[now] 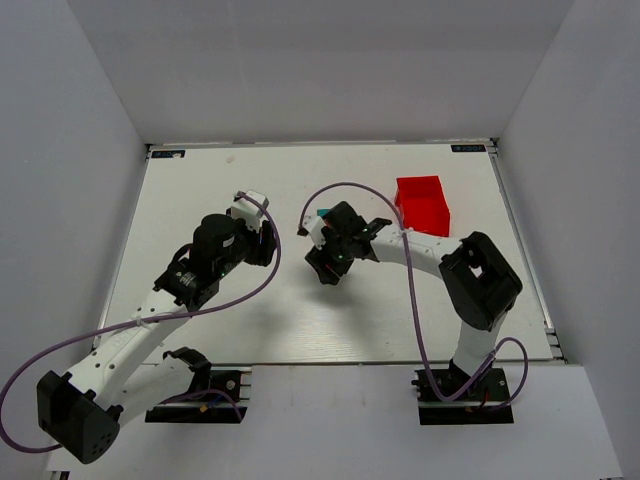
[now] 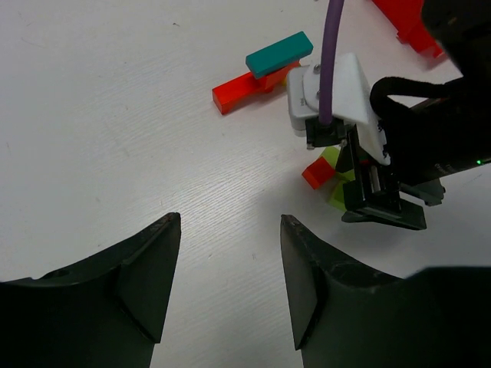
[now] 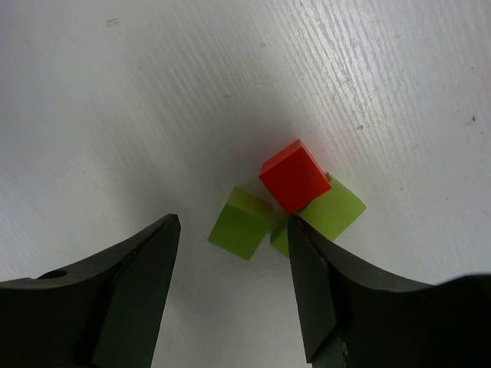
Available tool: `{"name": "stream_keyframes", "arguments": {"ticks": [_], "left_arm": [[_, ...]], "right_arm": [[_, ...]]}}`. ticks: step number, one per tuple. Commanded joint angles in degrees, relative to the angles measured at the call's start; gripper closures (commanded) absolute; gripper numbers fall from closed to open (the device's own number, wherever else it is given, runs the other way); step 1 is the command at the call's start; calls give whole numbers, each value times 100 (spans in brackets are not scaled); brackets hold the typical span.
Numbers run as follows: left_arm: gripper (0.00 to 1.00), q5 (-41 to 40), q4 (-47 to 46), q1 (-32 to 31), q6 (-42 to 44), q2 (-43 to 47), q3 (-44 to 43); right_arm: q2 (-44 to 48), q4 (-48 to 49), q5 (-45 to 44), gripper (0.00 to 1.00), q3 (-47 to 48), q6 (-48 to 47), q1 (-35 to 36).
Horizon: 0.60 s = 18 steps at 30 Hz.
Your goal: Build the wood block tower
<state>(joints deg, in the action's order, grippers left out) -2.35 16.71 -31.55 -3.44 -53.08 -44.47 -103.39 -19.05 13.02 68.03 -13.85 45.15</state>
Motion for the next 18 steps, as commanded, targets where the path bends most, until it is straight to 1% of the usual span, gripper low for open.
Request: {"name": "stream_keyframes", "arguments": {"ticks": [1, 6, 11, 12, 14, 15, 17, 18], "left_arm": [[35, -37, -27, 26, -25, 105, -53], [35, -37, -27, 26, -25, 157, -53], [35, -37, -27, 26, -25, 210, -53], [35, -37, -27, 26, -25, 210, -53], [35, -90, -27, 26, -25, 210, -53], [35, -90, -27, 26, -25, 210, -53], [35, -90, -27, 26, -25, 210, -53], [35, -90, -27, 26, -25, 210, -53]], "right_arm": [[-119, 138, -562, 36, 17, 242, 170], [-155, 173, -1019, 37, -27, 268, 302], [-190, 77, -1222, 45, -88, 269, 398], [-172, 85, -1249, 50, -106, 260, 407], [-137, 94, -1266, 54, -150, 242, 460], [-111, 68, -1266, 59, -167, 225, 460], [-85, 68, -1266, 62, -185, 207, 486], [-111, 51, -1266, 66, -185, 190, 486]]}}
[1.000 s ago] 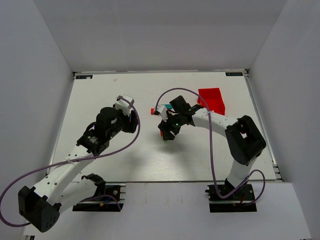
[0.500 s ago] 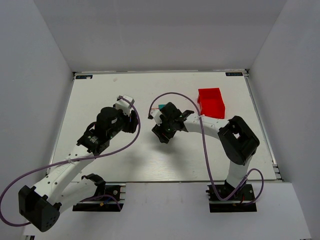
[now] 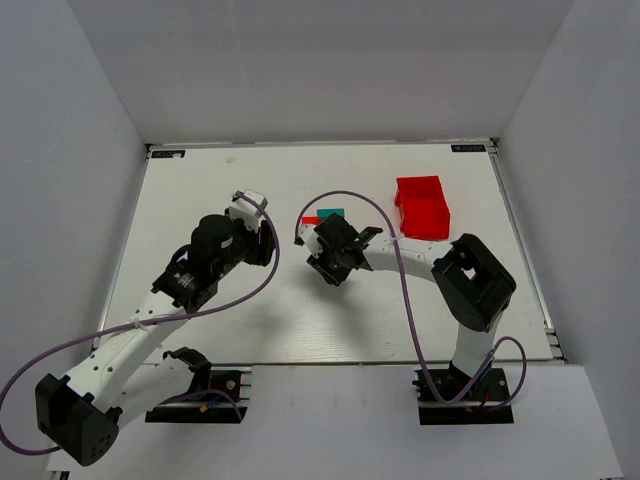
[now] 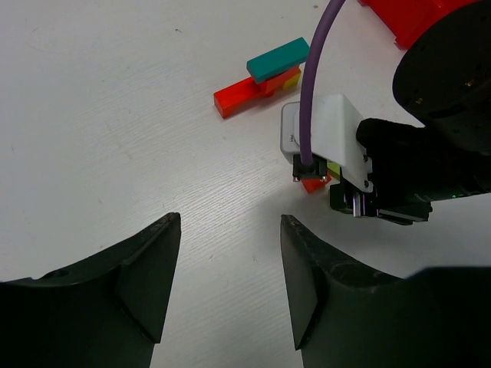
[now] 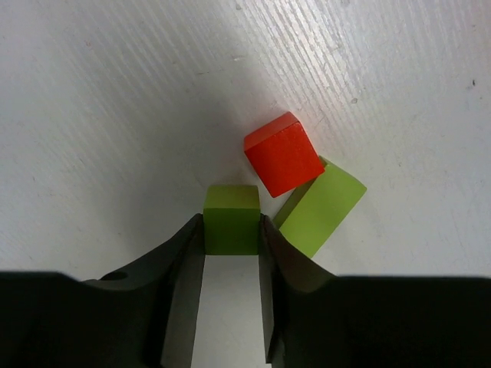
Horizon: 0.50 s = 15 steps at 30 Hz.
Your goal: Build the wood block tower
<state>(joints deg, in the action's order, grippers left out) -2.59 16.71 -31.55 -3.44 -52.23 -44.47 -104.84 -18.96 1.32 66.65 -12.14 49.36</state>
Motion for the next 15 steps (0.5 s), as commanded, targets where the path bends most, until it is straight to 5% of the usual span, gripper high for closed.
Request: {"name": "stream_keyframes", "arguments": {"ticks": [1, 5, 15], "left_arm": [[35, -66, -27, 26, -25, 125, -53], [35, -66, -27, 26, -25, 125, -53], [35, -66, -27, 26, -25, 125, 0]], "right_arm": [[42, 24, -97, 69, -47, -7, 73], [243, -222, 130, 86, 120, -209, 100], [1852, -178, -97, 86, 216, -1087, -137]]}}
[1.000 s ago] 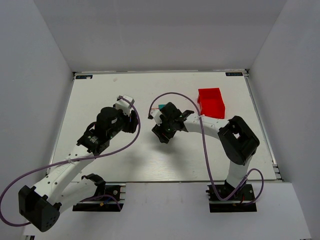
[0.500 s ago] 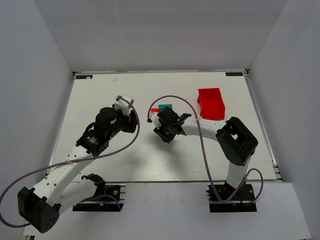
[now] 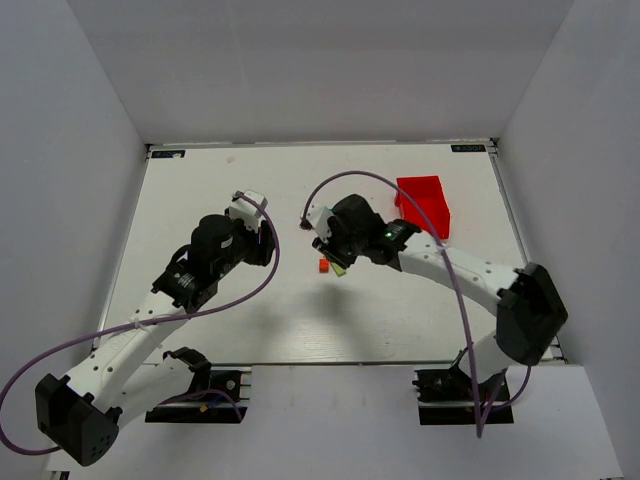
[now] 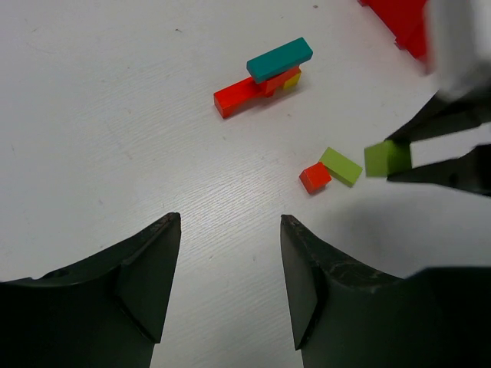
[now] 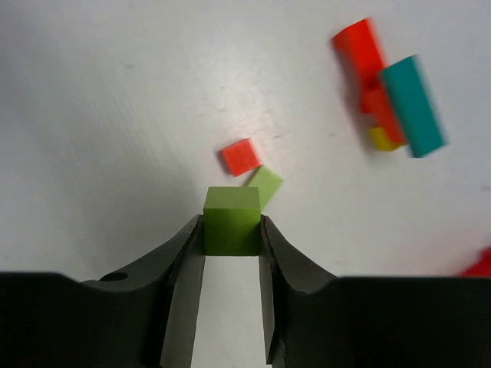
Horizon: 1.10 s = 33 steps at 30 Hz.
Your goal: Build the wood block tower
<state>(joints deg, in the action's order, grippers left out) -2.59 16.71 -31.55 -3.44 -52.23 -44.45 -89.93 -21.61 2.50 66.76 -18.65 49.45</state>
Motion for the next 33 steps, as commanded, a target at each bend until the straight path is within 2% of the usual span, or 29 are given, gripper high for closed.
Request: {"name": "stream_keyframes", "arguments": {"ticks": [1, 6, 14, 18, 22, 28, 33], "left_arm": [[35, -66, -27, 26, -25, 125, -3], [35, 39, -80, 26, -25, 239, -3], [35, 145, -133, 26, 28, 301, 50], [35, 145, -133, 26, 81, 301, 50], [35, 197, -133, 26, 81, 301, 50], [35, 250, -133, 26, 81, 301, 50], [35, 250, -133, 26, 81, 353, 50]], "right_arm": [[449, 121, -389, 86, 232, -498, -181], [337, 174, -294, 86, 390, -920, -603], [-94, 201, 618, 86, 969, -1588, -1209], [-454, 148, 1260, 86, 1329, -2430, -1482], [-990, -369, 1797, 84, 2015, -3037, -1675], [-1984, -1826, 2324, 86, 3455, -3803, -1930], [-2511, -2268, 2580, 88, 4081, -4233, -2062]]}}
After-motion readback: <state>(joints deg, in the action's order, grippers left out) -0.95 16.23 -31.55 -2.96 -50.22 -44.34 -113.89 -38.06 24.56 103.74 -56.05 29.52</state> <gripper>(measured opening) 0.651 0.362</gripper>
